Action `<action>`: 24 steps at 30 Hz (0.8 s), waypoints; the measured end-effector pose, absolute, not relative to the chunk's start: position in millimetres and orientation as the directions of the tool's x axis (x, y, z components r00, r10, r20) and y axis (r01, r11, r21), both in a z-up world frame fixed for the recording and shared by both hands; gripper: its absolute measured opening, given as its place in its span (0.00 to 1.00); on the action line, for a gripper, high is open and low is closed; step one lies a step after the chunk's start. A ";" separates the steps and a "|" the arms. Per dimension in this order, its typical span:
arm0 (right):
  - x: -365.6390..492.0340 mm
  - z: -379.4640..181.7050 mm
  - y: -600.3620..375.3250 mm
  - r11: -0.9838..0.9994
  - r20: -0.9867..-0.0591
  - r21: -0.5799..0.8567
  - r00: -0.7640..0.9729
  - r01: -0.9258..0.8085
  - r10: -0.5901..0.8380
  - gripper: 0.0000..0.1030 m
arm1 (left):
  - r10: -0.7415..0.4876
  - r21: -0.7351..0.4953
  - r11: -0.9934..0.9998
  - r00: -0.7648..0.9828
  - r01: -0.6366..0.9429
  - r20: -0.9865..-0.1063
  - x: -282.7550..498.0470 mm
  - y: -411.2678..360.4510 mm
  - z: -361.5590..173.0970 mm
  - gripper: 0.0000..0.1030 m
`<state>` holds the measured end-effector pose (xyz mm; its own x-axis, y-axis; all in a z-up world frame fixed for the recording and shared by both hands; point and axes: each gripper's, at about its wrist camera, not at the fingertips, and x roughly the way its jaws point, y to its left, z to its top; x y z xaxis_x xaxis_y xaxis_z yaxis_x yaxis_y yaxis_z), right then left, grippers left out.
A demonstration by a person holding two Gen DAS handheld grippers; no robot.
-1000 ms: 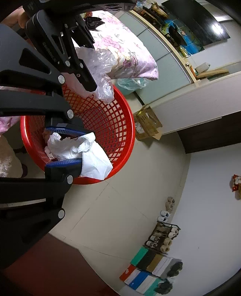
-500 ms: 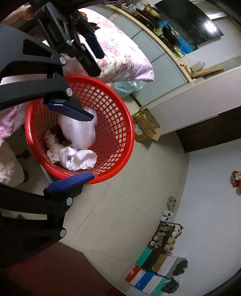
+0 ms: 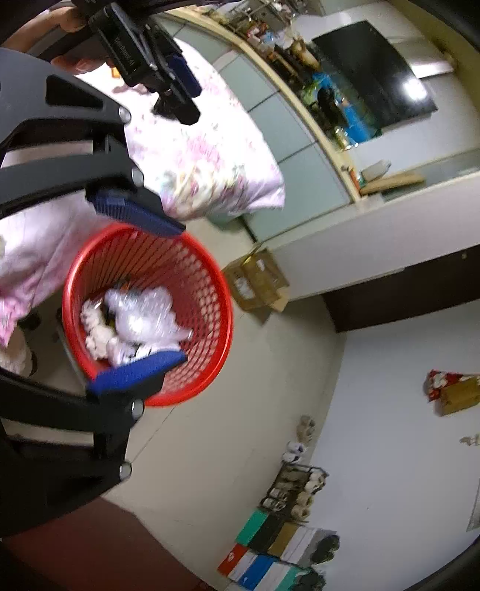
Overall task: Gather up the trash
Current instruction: 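Move both tools back over the trash on the bed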
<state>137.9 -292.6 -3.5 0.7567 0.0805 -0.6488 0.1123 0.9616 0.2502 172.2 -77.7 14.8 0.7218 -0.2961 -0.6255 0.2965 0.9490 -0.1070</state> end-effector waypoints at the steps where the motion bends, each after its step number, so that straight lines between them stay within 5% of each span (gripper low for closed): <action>1: 136.0 -0.3 -288.4 0.963 -0.639 0.250 0.764 0.101 0.086 0.68 | -0.290 -0.106 0.952 0.727 0.288 -0.622 169.2 -73.2 16.4 0.79; 24: 146.2 12.2 -181.4 0.946 -0.600 0.275 0.738 -0.172 0.308 0.72 | 0.097 -0.050 0.985 0.770 -0.165 -0.631 84.5 140.2 28.6 0.80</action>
<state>146.2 -181.4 12.2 0.7383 0.3083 -0.5999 -0.1717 0.9460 0.2748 84.5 140.2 28.6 0.7698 0.0967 -0.6309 -0.1645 0.9851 -0.0497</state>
